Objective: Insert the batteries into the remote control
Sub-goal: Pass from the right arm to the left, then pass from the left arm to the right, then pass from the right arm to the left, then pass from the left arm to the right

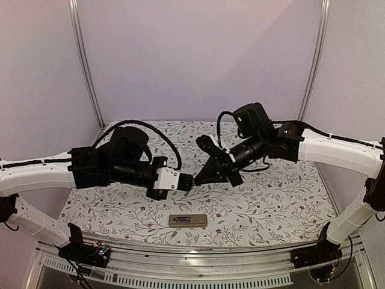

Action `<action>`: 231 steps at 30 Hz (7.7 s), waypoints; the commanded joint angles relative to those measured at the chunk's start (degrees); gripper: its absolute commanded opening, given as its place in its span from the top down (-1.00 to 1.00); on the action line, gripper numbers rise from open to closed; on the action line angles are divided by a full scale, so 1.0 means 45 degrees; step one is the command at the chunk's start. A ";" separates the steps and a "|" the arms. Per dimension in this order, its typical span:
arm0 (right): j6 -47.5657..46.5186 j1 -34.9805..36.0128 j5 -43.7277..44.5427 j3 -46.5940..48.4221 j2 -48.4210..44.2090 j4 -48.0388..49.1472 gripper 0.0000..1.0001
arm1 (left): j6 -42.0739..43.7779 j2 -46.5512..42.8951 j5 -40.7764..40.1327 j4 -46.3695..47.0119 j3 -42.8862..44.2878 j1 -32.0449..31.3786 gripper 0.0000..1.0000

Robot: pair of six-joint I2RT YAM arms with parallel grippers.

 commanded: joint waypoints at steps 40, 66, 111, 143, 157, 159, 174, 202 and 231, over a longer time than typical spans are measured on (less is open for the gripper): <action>0.4492 0.0279 0.3409 -0.2577 -0.2273 0.8398 -0.10 | -0.8431 -0.2896 0.0878 1.2198 -0.4012 0.0065 1.00; 0.3902 0.0794 0.2622 -0.1985 -0.1286 0.8841 0.17 | -0.9758 -0.3004 0.1666 1.2565 -0.4721 0.0736 1.00; 0.1248 0.0774 0.3240 -0.0298 -0.1340 0.2110 1.00 | -0.6805 -0.3149 0.0757 0.7142 -0.3244 0.1042 -0.88; -0.1307 0.0969 0.3838 0.3122 0.0667 -0.3214 1.00 | -0.6391 -0.0722 0.2685 0.1108 0.0390 0.1173 0.63; -0.1365 0.0969 0.4102 0.3064 0.0503 -0.3130 1.00 | -0.6329 -0.0725 0.2670 0.0670 0.0583 0.1223 0.89; -0.1389 0.0969 0.4140 0.3064 0.0473 -0.3113 1.00 | -0.6313 -0.0745 0.2697 0.0659 0.0564 0.1221 0.92; -0.1063 0.0969 0.6493 -0.0166 -0.1462 0.1763 -0.05 | -0.9970 -0.0958 0.1700 0.4005 -0.0544 0.2096 1.00; -0.4558 0.2083 1.1009 -0.3004 -0.0037 1.2119 -0.31 | -1.4487 -0.1467 0.3172 0.8168 -0.2308 0.3632 1.00; -0.5630 0.2083 1.1640 -0.3245 0.0031 1.1904 0.37 | -1.4602 -0.0925 0.4312 0.8020 -0.1905 0.3873 1.00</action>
